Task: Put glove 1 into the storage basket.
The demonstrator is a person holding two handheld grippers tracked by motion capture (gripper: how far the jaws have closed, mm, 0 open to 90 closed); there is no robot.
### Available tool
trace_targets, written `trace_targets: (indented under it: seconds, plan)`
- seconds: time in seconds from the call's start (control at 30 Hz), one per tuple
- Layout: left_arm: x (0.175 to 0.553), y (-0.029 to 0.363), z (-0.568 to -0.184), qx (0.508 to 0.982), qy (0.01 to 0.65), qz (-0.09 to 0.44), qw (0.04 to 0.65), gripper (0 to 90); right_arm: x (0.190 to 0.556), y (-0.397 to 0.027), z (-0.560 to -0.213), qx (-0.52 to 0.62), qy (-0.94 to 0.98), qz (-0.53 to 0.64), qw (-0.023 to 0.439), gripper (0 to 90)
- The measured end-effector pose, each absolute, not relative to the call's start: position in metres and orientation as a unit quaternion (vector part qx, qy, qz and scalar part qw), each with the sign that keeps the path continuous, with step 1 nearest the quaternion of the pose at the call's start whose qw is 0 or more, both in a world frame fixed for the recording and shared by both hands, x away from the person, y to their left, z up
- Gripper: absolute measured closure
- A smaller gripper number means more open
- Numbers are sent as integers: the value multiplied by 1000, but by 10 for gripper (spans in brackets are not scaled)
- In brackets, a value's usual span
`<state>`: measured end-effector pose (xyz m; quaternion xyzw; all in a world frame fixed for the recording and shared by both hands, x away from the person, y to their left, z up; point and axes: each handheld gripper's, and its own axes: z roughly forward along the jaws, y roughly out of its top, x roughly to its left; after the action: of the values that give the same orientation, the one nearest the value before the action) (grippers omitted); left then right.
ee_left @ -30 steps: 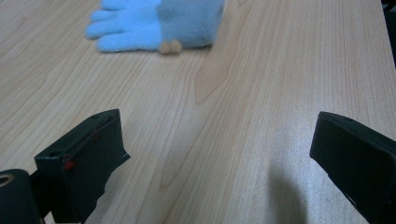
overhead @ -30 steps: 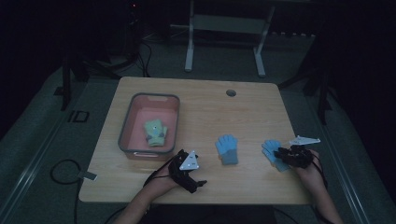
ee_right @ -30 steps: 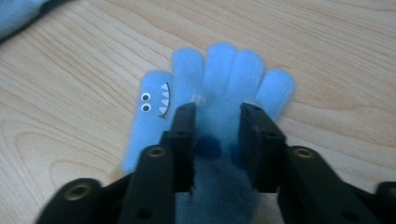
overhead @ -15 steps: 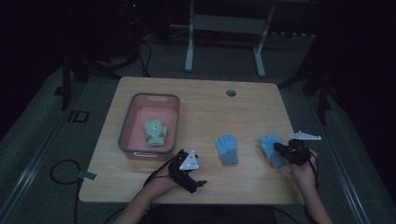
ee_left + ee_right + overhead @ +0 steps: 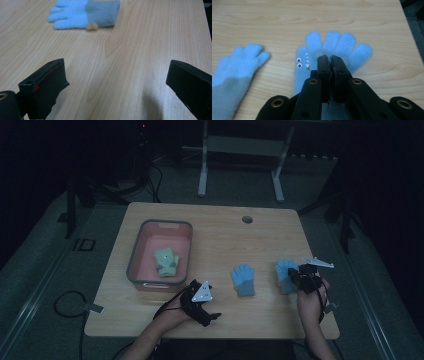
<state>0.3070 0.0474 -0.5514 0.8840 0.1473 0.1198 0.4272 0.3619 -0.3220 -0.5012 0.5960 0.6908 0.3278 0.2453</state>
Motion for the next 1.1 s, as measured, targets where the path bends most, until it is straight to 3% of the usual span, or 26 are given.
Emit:
trace_targets:
  seconds: [0.4, 0.47, 0.6, 0.73, 1.1]
  plan:
    - [306, 47, -552, 887, 144, 120, 422, 29, 372, -317, -535, 618, 690, 298, 232, 852]
    - [306, 47, -552, 887, 143, 120, 422, 29, 374, -320, -542, 626, 686, 296, 224, 816]
    - [306, 47, -553, 887, 143, 120, 421, 29, 373, -324, -536, 624, 688, 303, 213, 718]
    - [306, 47, -553, 887, 143, 119, 423, 29, 368, -331, -524, 605, 702, 309, 213, 683]
    - [306, 47, -553, 886, 144, 121, 424, 29, 368, -358, -513, 475, 791, 350, 165, 671]
